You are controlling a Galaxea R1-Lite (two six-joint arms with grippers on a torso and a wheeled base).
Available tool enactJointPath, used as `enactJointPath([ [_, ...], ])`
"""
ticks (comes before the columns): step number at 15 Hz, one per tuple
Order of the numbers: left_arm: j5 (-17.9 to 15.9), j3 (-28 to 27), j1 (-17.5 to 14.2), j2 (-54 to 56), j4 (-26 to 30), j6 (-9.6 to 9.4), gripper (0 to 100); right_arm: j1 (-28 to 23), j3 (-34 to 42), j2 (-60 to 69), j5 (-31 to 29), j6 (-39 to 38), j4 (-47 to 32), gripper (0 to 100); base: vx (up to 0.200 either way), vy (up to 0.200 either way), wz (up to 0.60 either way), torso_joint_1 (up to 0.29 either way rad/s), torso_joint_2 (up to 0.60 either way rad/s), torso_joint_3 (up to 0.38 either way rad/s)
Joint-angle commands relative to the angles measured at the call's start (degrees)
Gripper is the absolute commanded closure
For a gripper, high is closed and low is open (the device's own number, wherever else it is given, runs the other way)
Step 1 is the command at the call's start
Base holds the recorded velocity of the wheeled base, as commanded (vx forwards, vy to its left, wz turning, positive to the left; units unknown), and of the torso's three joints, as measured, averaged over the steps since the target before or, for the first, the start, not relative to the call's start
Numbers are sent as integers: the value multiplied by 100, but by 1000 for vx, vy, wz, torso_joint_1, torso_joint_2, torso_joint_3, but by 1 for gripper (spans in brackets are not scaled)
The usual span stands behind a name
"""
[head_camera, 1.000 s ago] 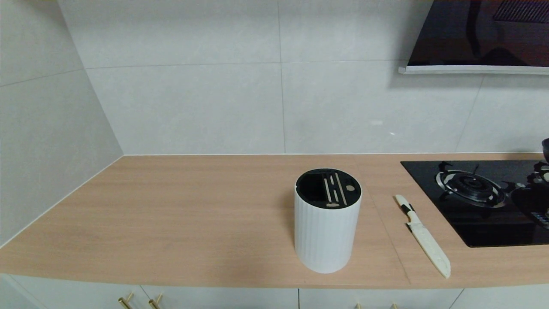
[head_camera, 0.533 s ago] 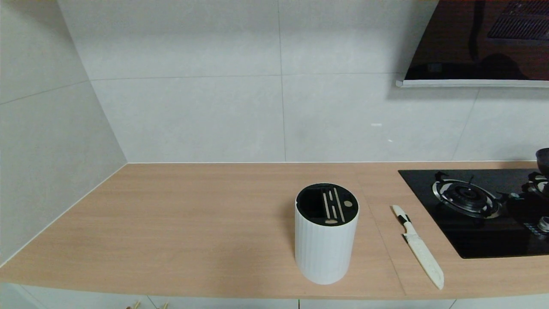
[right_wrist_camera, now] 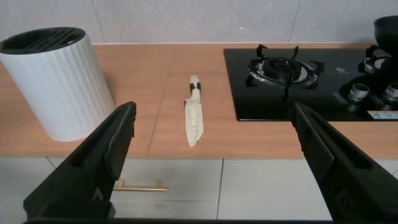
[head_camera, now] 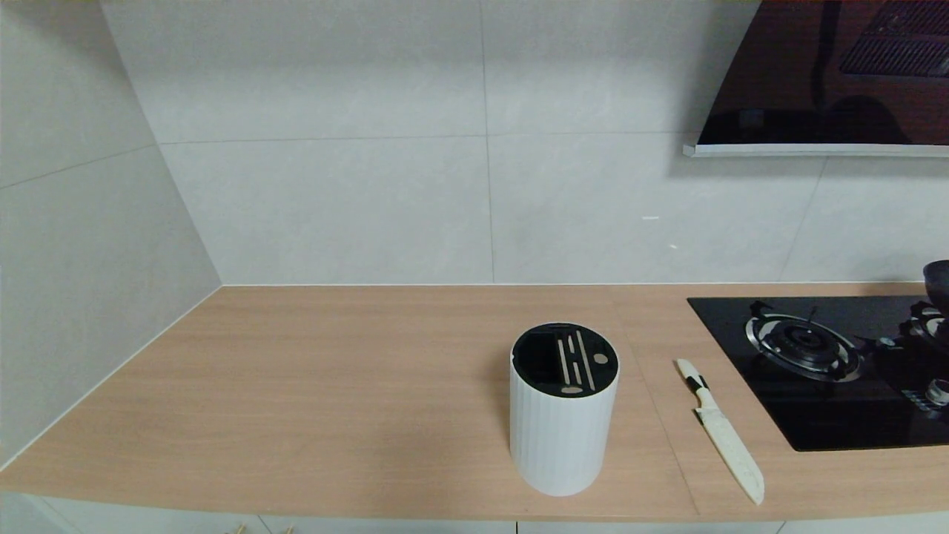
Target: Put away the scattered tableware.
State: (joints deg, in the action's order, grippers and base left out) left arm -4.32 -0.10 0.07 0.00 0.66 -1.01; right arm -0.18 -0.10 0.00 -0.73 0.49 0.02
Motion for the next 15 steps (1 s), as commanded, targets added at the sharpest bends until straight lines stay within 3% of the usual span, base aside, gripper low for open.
enactJointPath([
  [1, 1, 1, 1, 0, 4, -4, 0, 1, 1, -9, 12, 22, -2, 0, 0, 0, 0, 0, 0, 0],
  [9, 1, 1, 1, 0, 4, -13, 0, 9, -17, -9, 12, 382, 42, 0, 0, 0, 0, 0, 0, 0],
  [11, -8, 1, 1, 0, 4, -13, 0, 18, -641, -62, 73, 197, 200, 0, 0, 0, 0, 0, 0, 0],
  [15, -8, 1, 1, 0, 4, -4, 0, 80, -1045, -1635, 187, 180, 94, 0, 0, 0, 0, 0, 0, 0],
])
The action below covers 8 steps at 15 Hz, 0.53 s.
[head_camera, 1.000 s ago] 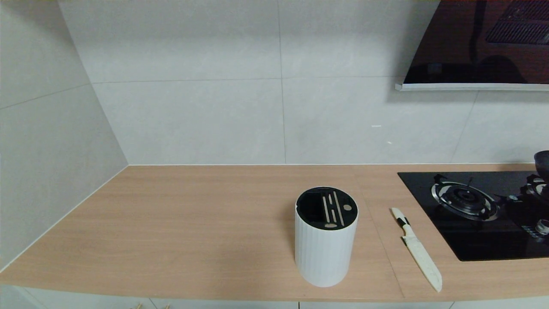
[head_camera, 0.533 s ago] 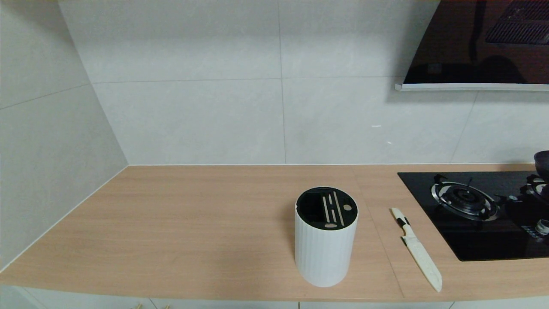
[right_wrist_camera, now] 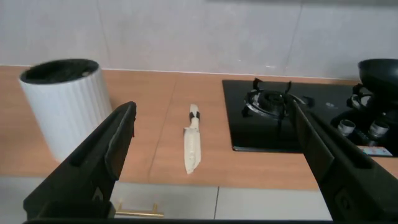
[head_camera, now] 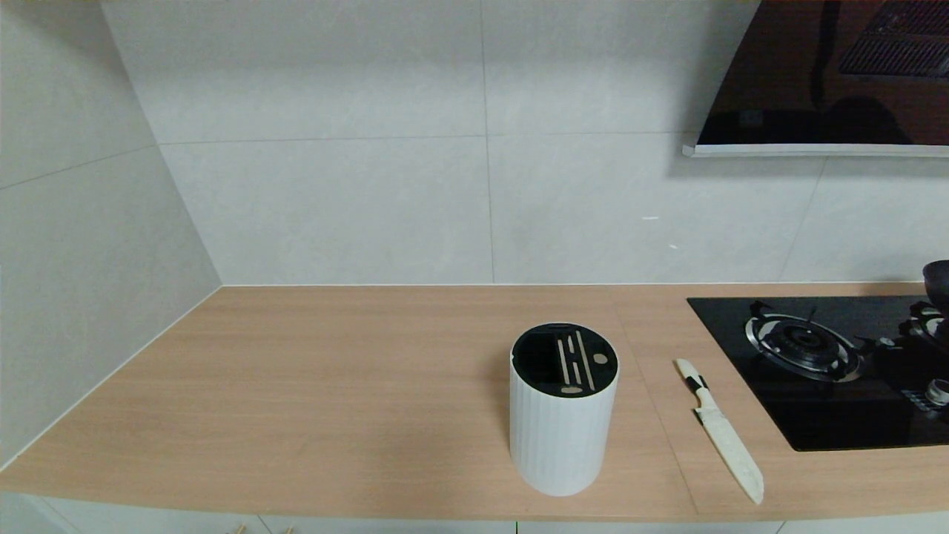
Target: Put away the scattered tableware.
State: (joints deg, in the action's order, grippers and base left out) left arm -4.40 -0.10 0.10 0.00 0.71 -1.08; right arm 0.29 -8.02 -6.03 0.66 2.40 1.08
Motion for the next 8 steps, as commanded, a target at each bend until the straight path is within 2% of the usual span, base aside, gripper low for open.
enactJointPath([
  [1, 1, 1, -1, 0, 0, -6, 0, 76, -490, -1875, 119, -12, -12, 0, 0, 0, 0, 0, 0, 0],
  [4, 1, 1, -1, 0, 0, 3, 0, 226, -859, -3624, 110, -29, 225, 0, 0, 0, 0, 0, 0, 0],
  [5, 1, 1, -1, 0, 0, 3, 0, 243, -868, -3861, 101, -29, 322, 0, 0, 0, 0, 0, 0, 0],
  [8, 1, 1, -1, 0, 0, 3, 0, 454, -859, -5681, 13, -47, 1368, 0, 0, 0, 0, 0, 0, 0],
])
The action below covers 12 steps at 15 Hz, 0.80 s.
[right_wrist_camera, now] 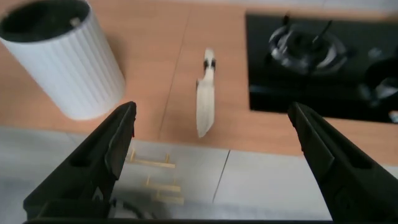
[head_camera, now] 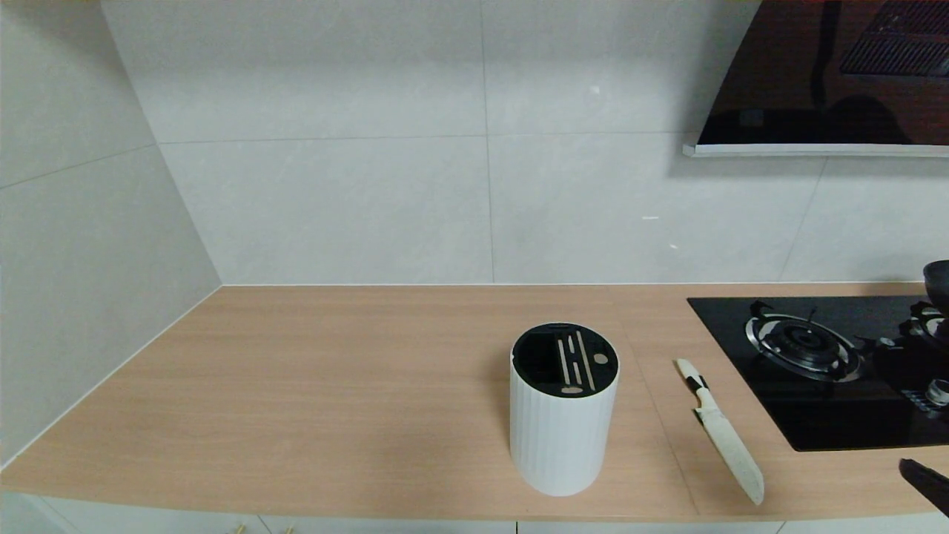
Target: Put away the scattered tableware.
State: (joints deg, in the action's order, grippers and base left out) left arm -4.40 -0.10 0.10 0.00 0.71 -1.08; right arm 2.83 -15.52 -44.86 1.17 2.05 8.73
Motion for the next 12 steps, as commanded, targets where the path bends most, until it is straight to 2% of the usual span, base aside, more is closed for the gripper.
enactJointPath([
  [1, 1, 1, -1, 0, 0, -6, 0, 227, -109, -2404, -38, -11, 1105, 0, 0, 0, 0, 0, 0, 0],
  [5, 1, 1, -1, 0, 0, -6, 0, 227, -109, -4690, -214, -3, 3179, 0, 0, 0, 0, 0, 0, 0],
  [9, 1, 1, -1, 0, 0, -6, 0, 227, -408, -6474, -644, 15, 4488, 0, 0, 0, 0, 0, 0, 0],
  [12, 1, 1, -1, 0, 0, -6, 0, 324, -707, -7098, -715, 6, 5042, 0, 0, 0, 0, 0, 0, 0],
])
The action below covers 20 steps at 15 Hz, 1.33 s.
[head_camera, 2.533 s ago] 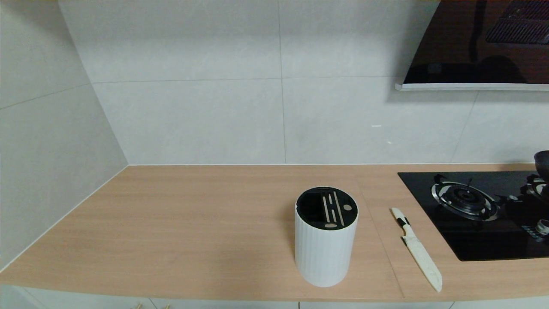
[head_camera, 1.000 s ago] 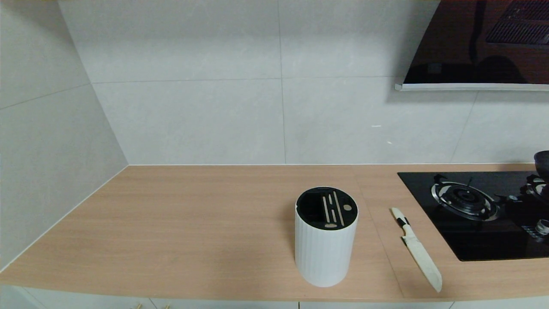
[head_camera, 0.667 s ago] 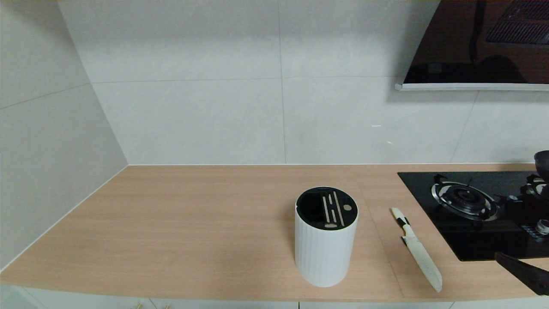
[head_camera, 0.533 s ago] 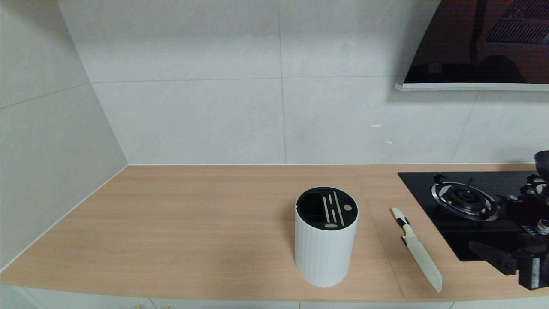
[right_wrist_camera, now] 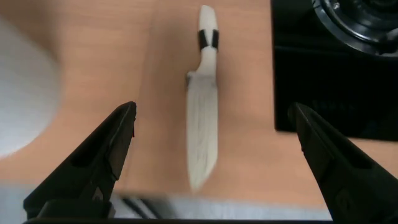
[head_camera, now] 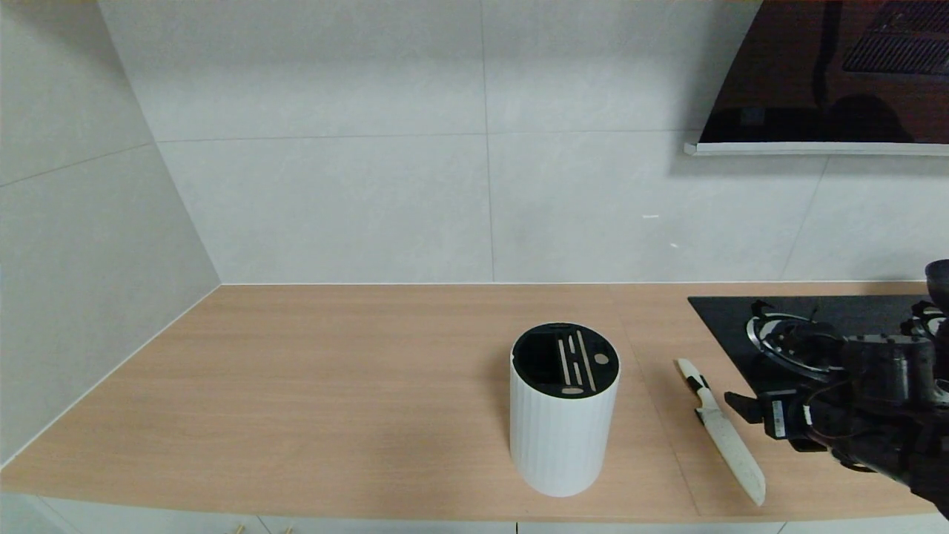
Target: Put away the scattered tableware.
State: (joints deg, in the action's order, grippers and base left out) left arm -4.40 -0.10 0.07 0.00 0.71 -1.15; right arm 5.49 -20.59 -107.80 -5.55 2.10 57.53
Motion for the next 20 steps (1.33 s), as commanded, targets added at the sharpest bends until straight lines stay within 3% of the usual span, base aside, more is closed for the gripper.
enactJointPath([
  [1, 1, 1, 1, 0, 0, 0, 0, 84, -253, -874, -61, 1, 171, 0, 0, 0, 0, 0, 0, 0],
  [6, 1, 1, 1, 0, 0, 9, 0, 155, -499, -1577, -34, -16, 250, 0, 0, 0, 0, 0, 0, 0],
  [12, 1, 1, 1, 0, 0, 0, 0, 137, -833, -2632, -61, 1, 1279, 0, 0, 0, 0, 0, 0, 0],
  [20, 1, 1, 1, 0, 0, 9, 0, -92, -1114, -2896, 54, -280, 1349, 0, 0, 0, 0, 0, 0, 0],
])
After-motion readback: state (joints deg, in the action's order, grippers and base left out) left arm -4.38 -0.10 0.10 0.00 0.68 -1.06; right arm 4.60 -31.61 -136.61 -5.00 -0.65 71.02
